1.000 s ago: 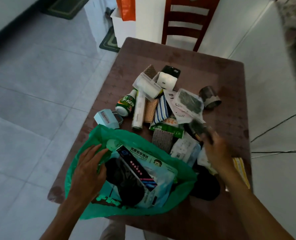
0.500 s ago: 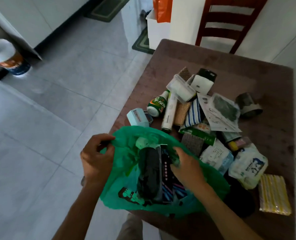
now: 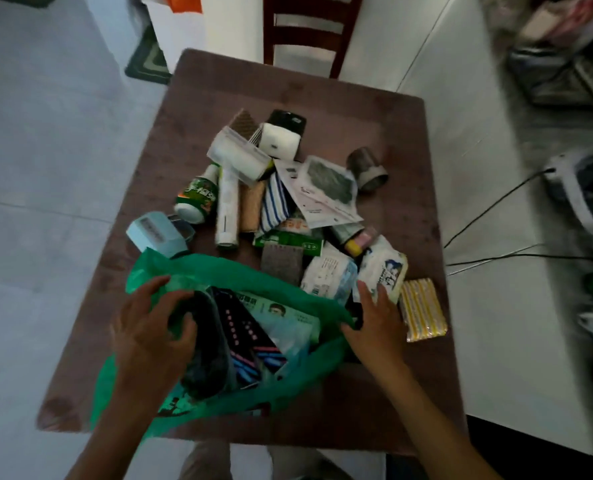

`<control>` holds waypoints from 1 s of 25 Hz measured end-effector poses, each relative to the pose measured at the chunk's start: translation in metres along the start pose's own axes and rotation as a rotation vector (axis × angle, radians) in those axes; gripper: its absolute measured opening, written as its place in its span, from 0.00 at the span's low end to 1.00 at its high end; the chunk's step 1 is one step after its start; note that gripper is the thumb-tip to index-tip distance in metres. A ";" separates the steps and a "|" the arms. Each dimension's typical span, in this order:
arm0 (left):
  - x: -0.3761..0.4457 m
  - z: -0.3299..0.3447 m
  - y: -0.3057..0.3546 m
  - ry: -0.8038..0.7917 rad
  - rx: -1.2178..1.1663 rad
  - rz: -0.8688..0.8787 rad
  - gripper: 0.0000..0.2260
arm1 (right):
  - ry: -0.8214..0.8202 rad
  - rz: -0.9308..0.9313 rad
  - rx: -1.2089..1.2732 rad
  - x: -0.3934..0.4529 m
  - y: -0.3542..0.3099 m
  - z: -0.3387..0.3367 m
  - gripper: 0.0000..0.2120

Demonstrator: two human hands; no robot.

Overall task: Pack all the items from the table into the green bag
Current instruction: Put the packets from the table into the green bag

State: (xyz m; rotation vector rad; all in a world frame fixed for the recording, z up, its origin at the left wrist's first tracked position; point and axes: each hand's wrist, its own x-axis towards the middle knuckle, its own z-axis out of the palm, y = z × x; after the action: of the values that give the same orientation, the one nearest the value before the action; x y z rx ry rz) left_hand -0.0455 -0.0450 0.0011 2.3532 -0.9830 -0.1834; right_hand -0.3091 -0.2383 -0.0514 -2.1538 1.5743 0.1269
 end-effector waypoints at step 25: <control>-0.002 -0.038 -0.044 0.144 -0.044 -0.207 0.26 | -0.508 -0.307 0.870 -0.060 -0.160 -0.042 0.29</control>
State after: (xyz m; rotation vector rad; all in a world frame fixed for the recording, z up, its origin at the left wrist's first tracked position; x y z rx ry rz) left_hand -0.0076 -0.0018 0.0073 2.3882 -0.6612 -0.1118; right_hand -0.1901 -0.1662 0.0564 -1.4718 0.7730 -0.0945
